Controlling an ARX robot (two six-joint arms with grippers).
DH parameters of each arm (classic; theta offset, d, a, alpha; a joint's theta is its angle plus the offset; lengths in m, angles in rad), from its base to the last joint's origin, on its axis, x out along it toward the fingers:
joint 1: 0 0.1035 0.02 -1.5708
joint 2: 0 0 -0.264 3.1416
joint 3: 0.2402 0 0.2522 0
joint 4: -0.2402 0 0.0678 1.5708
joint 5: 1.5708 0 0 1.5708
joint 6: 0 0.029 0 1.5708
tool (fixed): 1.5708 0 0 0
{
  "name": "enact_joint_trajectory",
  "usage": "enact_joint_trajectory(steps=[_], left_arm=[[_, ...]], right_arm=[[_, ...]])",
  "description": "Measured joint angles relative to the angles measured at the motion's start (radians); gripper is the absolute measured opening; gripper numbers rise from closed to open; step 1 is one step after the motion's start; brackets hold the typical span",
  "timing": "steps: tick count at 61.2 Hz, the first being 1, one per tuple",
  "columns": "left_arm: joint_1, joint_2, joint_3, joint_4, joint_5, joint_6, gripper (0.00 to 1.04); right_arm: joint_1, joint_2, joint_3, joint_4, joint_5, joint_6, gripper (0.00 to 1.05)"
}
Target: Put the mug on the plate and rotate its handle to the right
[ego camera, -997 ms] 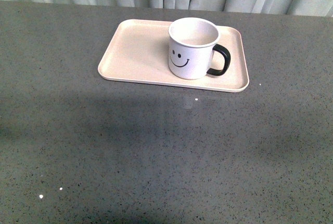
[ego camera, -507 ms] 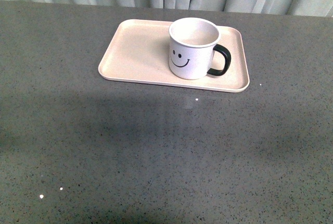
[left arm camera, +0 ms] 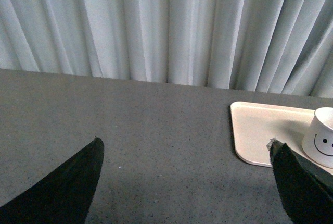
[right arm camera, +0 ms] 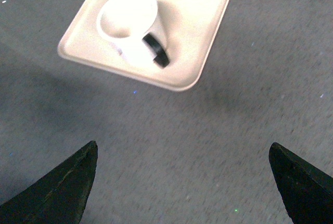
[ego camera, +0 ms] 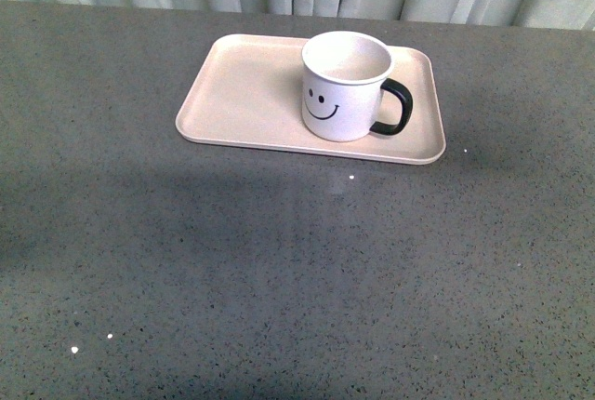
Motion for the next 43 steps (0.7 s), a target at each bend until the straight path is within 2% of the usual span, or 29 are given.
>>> enact_joint_trajectory(steps=[8, 23, 43], left_arm=[[0.000, 0.000, 0.000, 0.000, 0.000, 0.000, 0.96], [0.000, 0.000, 0.000, 0.000, 0.000, 0.000, 0.95], [0.000, 0.000, 0.000, 0.000, 0.000, 0.000, 0.95]], right_arm=[[0.059, 0.278, 0.206, 0.005, 0.067, -0.005, 0.95], [0.169, 0.639, 0.566, -0.111, 0.139, -0.003, 0.95], [0.252, 0.838, 0.801, -0.216, 0.185, 0.016, 0.95]])
